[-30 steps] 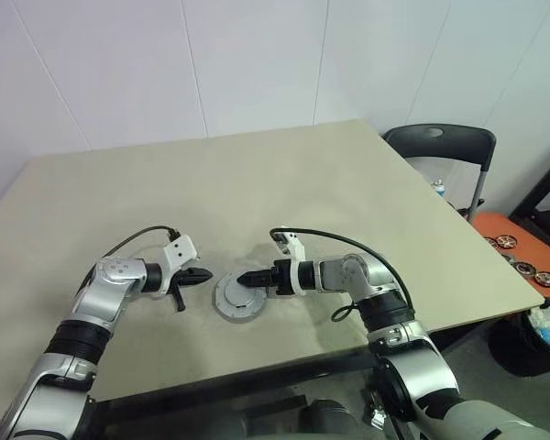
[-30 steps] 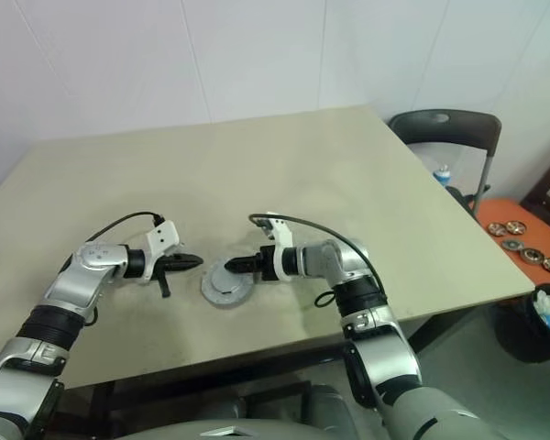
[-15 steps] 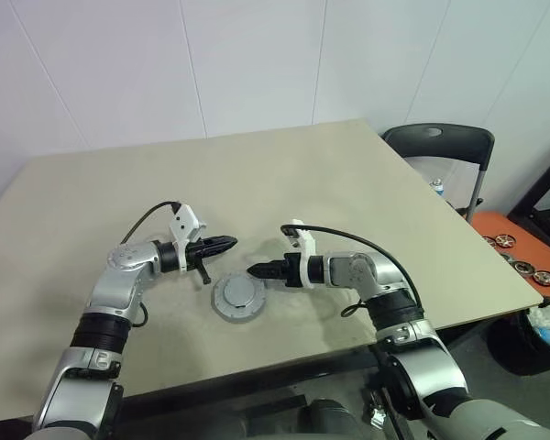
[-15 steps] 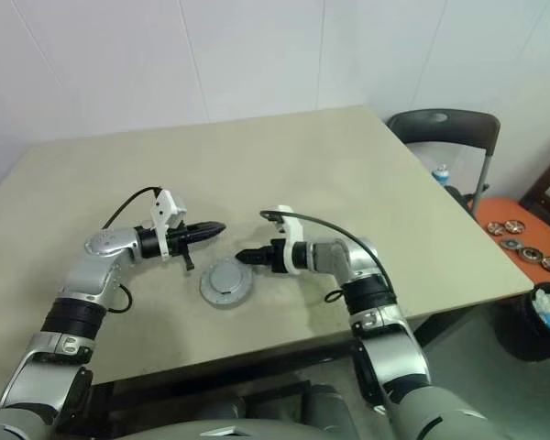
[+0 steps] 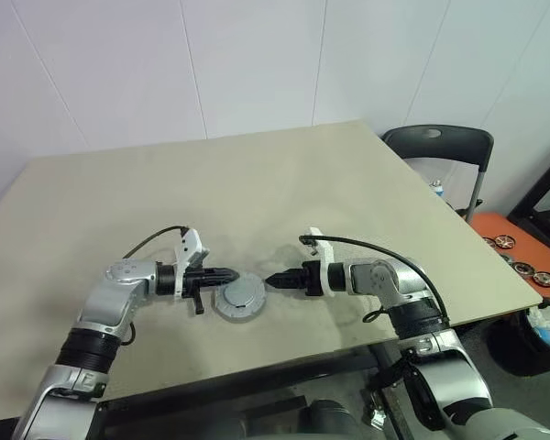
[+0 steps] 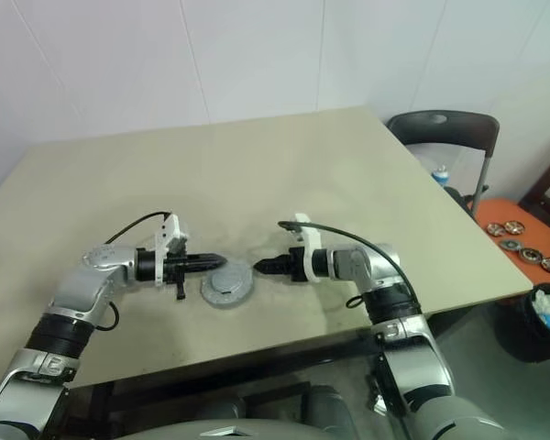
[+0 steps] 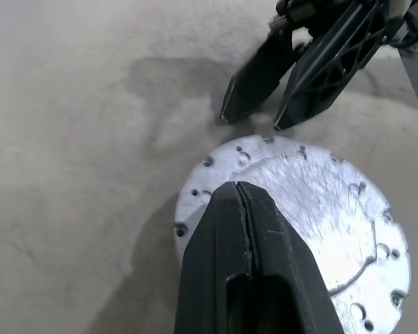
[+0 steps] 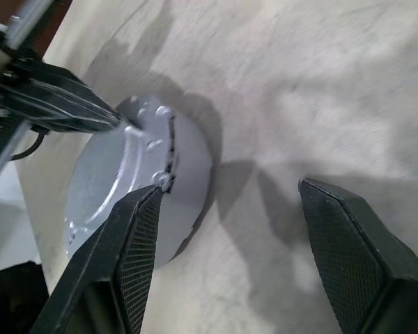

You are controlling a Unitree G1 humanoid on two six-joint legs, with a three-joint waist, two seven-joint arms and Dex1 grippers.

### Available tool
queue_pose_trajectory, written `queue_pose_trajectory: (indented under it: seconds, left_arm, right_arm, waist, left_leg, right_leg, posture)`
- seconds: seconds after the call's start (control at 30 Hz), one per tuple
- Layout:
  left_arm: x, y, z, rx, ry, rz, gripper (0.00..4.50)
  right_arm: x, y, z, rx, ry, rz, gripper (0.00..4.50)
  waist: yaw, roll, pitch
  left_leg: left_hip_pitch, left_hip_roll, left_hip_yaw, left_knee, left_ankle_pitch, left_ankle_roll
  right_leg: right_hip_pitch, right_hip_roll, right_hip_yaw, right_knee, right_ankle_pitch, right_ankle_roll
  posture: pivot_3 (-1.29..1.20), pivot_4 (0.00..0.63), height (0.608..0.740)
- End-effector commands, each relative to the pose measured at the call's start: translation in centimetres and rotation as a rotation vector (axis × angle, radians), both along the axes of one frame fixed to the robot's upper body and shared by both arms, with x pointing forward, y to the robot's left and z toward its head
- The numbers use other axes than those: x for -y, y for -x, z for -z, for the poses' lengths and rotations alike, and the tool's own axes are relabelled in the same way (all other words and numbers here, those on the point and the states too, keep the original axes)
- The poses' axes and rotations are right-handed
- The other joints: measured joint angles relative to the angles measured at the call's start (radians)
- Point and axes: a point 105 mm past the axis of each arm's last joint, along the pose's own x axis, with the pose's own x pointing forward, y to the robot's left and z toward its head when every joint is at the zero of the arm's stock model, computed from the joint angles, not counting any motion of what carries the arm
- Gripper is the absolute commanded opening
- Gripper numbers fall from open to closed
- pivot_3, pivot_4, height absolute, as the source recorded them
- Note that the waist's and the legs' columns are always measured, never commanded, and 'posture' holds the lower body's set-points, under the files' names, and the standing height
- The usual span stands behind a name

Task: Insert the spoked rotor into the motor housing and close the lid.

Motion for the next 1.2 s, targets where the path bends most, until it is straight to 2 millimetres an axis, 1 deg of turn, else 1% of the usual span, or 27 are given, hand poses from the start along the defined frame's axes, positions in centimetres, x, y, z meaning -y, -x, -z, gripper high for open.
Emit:
queue_pose_trajectory:
  seconds: [0.03,0.27,0.5,0.7,0.77,0.83,0.93,0.97,1.1,1.2]
  left_arm:
    - [-0.2,0.3,-0.1,-0.006,-0.031,0.017,0.00]
    - [-0.5,1.0,0.5,-0.050,-0.055,0.029,0.00]
    - [-0.5,0.9,0.7,-0.053,-0.062,0.033,0.00]
    - [-0.3,0.7,0.5,-0.045,-0.062,0.037,0.00]
    - [-0.3,0.6,0.4,-0.038,-0.067,0.035,0.00]
    - [-0.4,0.4,0.4,-0.031,-0.075,0.030,0.00]
    - [-0.4,0.3,0.4,-0.023,-0.083,0.028,0.00]
    - [-0.5,0.3,0.4,-0.023,-0.085,0.027,0.00]
    - [-0.6,0.3,0.6,-0.023,-0.094,0.023,0.00]
    - [-0.5,0.2,0.6,-0.023,-0.096,0.025,0.00]
  right_arm:
    - [-1.3,1.4,0.0,-0.041,-0.027,-0.066,3.25]
    - [-1.6,2.6,-0.7,-0.140,-0.101,-0.103,3.25]
    - [-2.2,3.6,-0.7,-0.275,-0.132,-0.108,3.25]
    - [-3.2,2.7,0.4,-0.359,-0.116,-0.006,3.25]
    - [-4.0,2.2,0.5,-0.389,-0.135,0.033,3.25]
    - [-4.9,1.8,0.4,-0.415,-0.176,0.063,3.25]
    - [-5.3,2.0,0.0,-0.431,-0.216,0.064,2.62]
    - [-5.3,2.1,-0.1,-0.435,-0.221,0.063,2.28]
    - [-5.0,2.1,-0.3,-0.443,-0.230,0.067,1.32]
    - [-4.8,2.2,-0.4,-0.441,-0.227,0.063,1.28]
  waist:
    - [-0.001,0.000,0.000]
    - [-0.001,0.000,0.000]
    - [0.000,0.000,0.000]
    - [-0.004,-0.002,-0.002]
    - [-0.008,-0.002,-0.002]
    - [-0.017,-0.003,-0.002]
    - [-0.034,-0.002,-0.002]
    - [-0.036,-0.001,-0.001]
    - [-0.039,0.000,-0.002]
    - [-0.040,0.001,-0.002]
  left_leg:
    - [0.000,0.000,0.000,0.000,0.000,0.000]
    - [0.001,0.000,0.000,0.000,0.000,0.000]
    - [0.001,0.000,0.000,0.000,0.000,0.000]
    - [0.004,0.000,0.000,0.000,0.000,0.000]
    - [0.006,0.001,0.000,0.000,0.000,0.000]
    - [0.013,0.002,0.000,0.000,0.000,0.000]
    - [0.020,0.004,-0.003,-0.001,0.000,0.000]
    - [0.020,0.004,-0.004,-0.001,0.000,0.000]
    - [0.019,0.004,-0.006,-0.002,0.000,0.000]
    - [0.018,0.003,-0.005,-0.002,0.000,0.000]
  right_leg:
    - [0.000,0.000,0.000,0.000,0.000,0.000]
    - [0.001,0.000,0.000,0.000,0.000,0.000]
    - [0.002,0.000,0.000,0.000,0.000,0.000]
    - [0.003,0.000,0.000,0.001,0.000,0.000]
    - [0.005,0.001,0.000,0.002,0.000,0.000]
    - [0.009,0.004,0.003,0.002,0.000,0.000]
    - [0.016,0.010,0.004,0.001,-0.002,0.003]
    - [0.016,0.011,0.004,0.001,-0.002,0.003]
    - [0.014,0.012,0.003,0.001,-0.002,0.002]
    - [0.014,0.010,0.004,0.000,0.000,-0.001]
  posture:
    - [0.00,0.000,0.740]
    - [0.00,0.000,0.740]
    - [0.00,0.000,0.740]
    - [0.00,0.000,0.740]
    - [0.00,0.000,0.740]
    - [0.00,0.000,0.740]
    - [0.00,0.000,0.740]
    - [0.00,0.000,0.740]
    - [0.00,0.000,0.740]
    - [0.00,0.000,0.740]
